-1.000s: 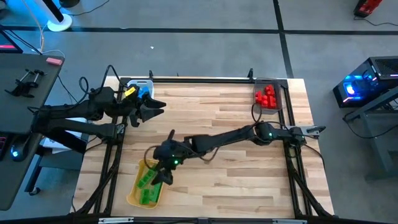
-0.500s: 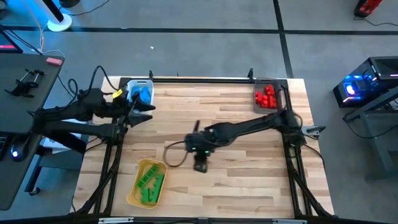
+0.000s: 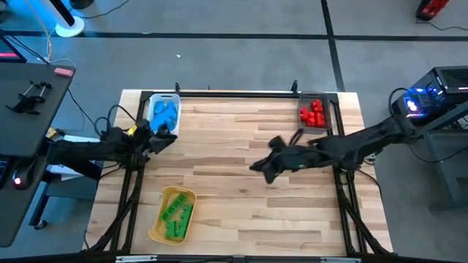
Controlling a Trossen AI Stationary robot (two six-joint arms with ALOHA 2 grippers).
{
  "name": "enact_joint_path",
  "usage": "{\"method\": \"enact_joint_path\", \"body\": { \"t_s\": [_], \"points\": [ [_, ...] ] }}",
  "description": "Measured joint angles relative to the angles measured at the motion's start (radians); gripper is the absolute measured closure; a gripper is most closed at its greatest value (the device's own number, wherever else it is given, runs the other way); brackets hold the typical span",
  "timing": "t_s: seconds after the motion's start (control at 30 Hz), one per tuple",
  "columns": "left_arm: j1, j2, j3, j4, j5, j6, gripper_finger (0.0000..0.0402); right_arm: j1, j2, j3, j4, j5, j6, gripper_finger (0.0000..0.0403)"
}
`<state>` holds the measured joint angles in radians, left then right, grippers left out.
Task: Sort blocks
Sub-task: Return to Home Position
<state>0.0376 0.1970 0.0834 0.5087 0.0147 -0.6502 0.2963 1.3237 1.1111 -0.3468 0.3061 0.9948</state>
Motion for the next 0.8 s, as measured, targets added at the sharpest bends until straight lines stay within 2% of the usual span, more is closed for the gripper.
{"method": "enact_joint_path", "body": {
  "t_s": [0.1,0.17,0.37,0.67,0.8],
  "points": [
    [0.0,-0.008,-0.067,0.131,0.004,-0.029,0.0381,0.009,-0.053,-0.006,0.002,0.057,-0.006,0.0401],
    [0.0,-0.007,-0.071,0.125,0.015,-0.026,0.0395,0.009,-0.071,-0.007,0.0,0.068,-0.017,0.0402],
    [-0.001,-0.005,-0.071,0.07,0.027,-0.012,0.0397,0.033,-0.13,-0.008,-0.041,0.083,-0.032,0.0402],
    [-0.001,-0.006,-0.071,-0.036,0.038,-0.09,0.0395,0.139,-0.263,-0.012,-0.342,0.183,0.0,0.0403],
    [-0.001,-0.006,-0.071,-0.062,0.039,-0.092,0.0394,0.178,-0.389,-0.115,-0.357,0.162,-0.006,0.0403]
  ]
}}
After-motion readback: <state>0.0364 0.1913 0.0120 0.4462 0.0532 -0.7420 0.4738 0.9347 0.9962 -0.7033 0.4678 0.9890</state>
